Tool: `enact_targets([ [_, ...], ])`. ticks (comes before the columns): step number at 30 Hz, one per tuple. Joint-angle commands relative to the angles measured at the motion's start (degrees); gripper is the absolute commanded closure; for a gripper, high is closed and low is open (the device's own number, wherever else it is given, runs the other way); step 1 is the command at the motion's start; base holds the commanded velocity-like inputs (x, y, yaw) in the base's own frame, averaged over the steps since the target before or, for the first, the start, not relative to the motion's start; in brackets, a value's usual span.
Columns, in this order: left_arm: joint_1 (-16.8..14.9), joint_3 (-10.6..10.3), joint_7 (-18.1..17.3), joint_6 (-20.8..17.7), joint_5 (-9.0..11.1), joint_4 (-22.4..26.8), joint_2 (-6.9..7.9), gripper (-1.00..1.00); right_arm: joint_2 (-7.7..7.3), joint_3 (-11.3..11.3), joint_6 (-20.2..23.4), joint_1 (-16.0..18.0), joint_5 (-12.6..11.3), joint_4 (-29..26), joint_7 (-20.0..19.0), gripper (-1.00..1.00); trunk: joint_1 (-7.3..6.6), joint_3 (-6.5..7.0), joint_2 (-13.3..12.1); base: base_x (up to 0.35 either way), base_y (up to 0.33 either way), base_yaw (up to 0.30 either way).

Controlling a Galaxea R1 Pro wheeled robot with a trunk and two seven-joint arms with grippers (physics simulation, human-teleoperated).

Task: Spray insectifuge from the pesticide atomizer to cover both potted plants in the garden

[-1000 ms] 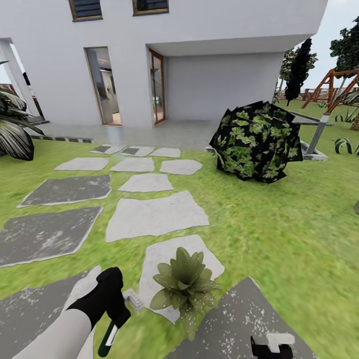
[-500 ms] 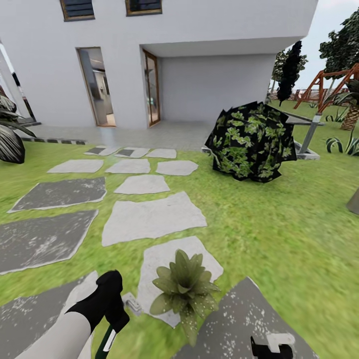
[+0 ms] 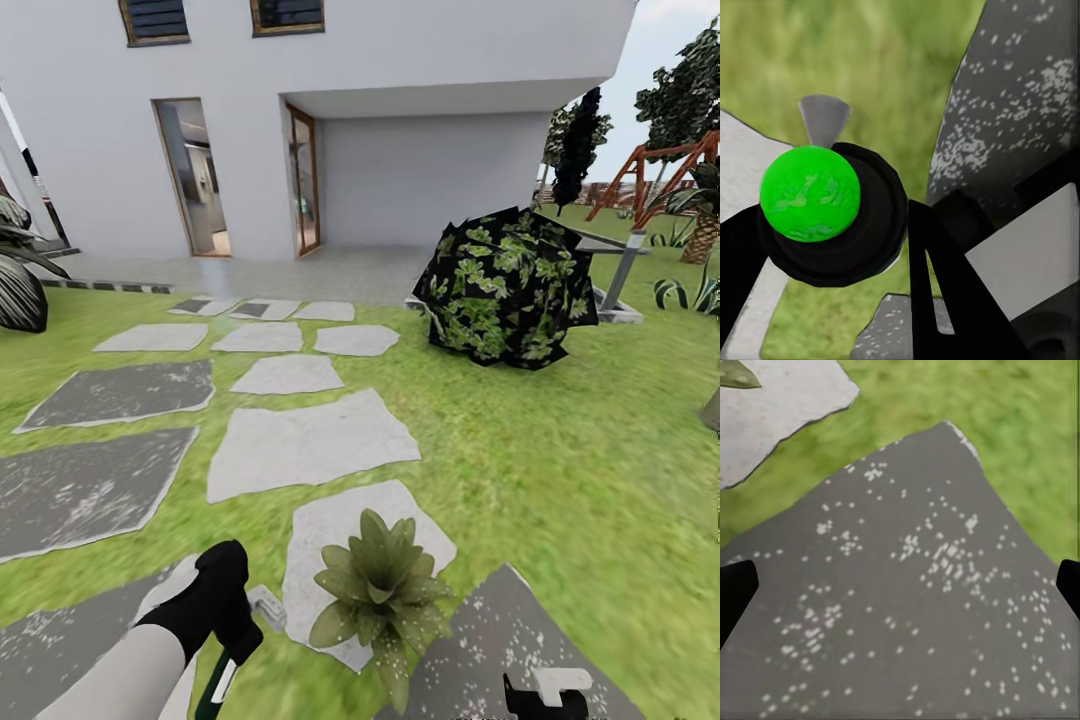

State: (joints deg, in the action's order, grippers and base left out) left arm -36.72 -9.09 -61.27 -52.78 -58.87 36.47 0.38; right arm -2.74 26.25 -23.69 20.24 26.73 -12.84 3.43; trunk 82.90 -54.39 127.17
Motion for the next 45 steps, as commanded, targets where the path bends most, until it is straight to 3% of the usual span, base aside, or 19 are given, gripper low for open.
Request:
enact_targets([
  [1,0.0,0.0,-0.6,-0.5,-0.5,0.0,-0.01,1.00,0.01,0.3,-0.2,0.1,0.6,0.1,0.3,-1.00,-0.01,-0.05,0.0,0.000,0.000,-0.202],
  [14,0.2,-0.4,0.7,-0.4,-0.5,-2.5,-0.06,1.00,0.01,0.3,-0.2,0.1,0.6,0.2,0.3,-1.00,-0.01,-0.05,0.0,0.000,0.000,-0.182],
  [20,0.2,-0.1,4.2,-0.5,0.0,-2.1,-0.18,1.00,0.01,0.3,-0.2,0.1,0.6,0.2,0.3,-1.00,-0.01,-0.05,0.0,0.000,0.000,-0.002],
  [29,0.5,-0.1,4.5,-0.1,0.4,-5.4,-0.01,1.00,0.01,0.3,-0.2,0.1,0.6,0.2,0.3,-1.00,-0.01,-0.05,0.0,0.000,0.010,0.000],
  [40,0.5,0.1,4.5,0.0,0.4,-5.1,-0.14,1.00,0.01,0.3,-0.2,0.1,0.6,0.2,0.3,-1.00,-0.01,-0.05,0.0,0.000,0.202,-0.125],
  [45,0.5,0.2,4.4,0.1,0.4,-5.1,-2.29,1.00,0.01,0.3,-0.2,0.1,0.6,0.2,0.3,-1.00,-0.01,-0.05,0.0,0.000,0.011,-0.286],
])
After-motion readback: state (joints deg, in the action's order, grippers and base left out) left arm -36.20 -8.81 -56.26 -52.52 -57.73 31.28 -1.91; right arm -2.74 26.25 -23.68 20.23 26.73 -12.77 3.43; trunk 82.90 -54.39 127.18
